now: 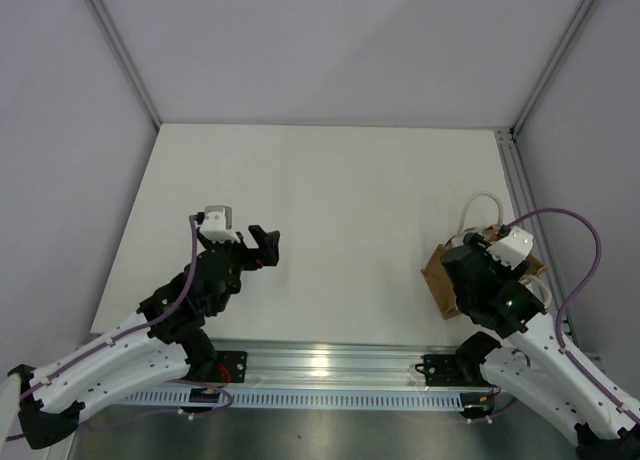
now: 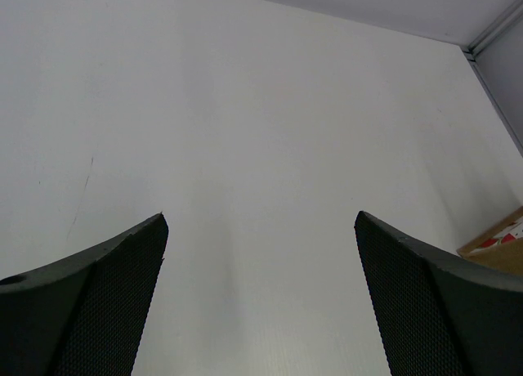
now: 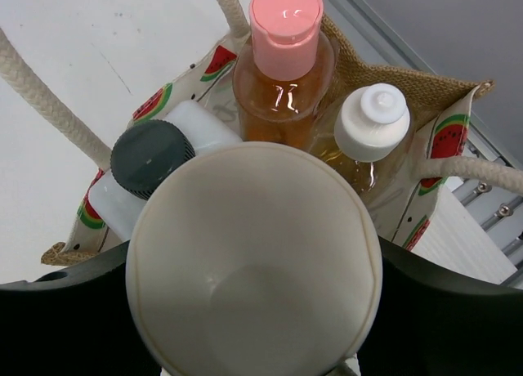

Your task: Place the personal care products into the canvas bag

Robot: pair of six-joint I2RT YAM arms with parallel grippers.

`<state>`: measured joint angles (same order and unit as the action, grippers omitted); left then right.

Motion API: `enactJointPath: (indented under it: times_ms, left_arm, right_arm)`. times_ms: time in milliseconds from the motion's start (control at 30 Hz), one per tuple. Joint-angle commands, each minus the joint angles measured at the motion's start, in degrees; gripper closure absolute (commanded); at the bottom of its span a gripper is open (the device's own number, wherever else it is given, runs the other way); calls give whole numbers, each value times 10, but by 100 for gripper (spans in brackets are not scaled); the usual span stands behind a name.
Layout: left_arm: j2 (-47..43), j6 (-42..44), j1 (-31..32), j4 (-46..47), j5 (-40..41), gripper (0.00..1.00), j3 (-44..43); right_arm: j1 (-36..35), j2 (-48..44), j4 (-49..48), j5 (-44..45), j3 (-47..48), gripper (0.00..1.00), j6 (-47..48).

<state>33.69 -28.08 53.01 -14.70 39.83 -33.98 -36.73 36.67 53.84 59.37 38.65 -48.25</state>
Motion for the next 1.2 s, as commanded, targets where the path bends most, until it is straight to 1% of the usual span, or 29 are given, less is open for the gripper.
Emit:
enactJointPath:
  times_ms: [0,133,233,267,367,500,633,733,900,1033,1167]
  left_arm:
    - [-7,-8,0,9,3,1,-15]
    - [-8,-8,1,10,4,0,-14]
    - [-6,-8,1,10,4,1,-15]
    - [-6,-8,1,10,4,1,-14]
    - [-5,-8,1,11,4,1,-14]
    - [-3,-8,1,11,6,1,-16]
    - [-2,-7,1,12,7,1,-15]
    - [-1,-7,1,12,6,1,-15]
    - [0,-7,0,12,6,1,-18]
    - [0,-6,1,13,6,1,-17]
    - [0,-6,1,12,7,1,-15]
  right_arm:
    - [6,-9,-80,29,-2,75,6]
    - [14,-3,-80,21,-7,70,-10]
    - [32,-3,-91,7,-14,60,-19]
    - [33,-2,-95,1,-16,55,-16]
    - [43,6,-94,1,-21,47,-30]
    - [55,16,-97,1,-30,40,-39]
    - [61,18,-99,0,-32,31,-39]
    - [63,17,-98,-5,-31,27,-36]
    - [63,17,-102,-10,-31,25,-33]
    - [64,14,-101,-21,-25,20,-26]
    - [63,7,-98,-28,-19,19,-19]
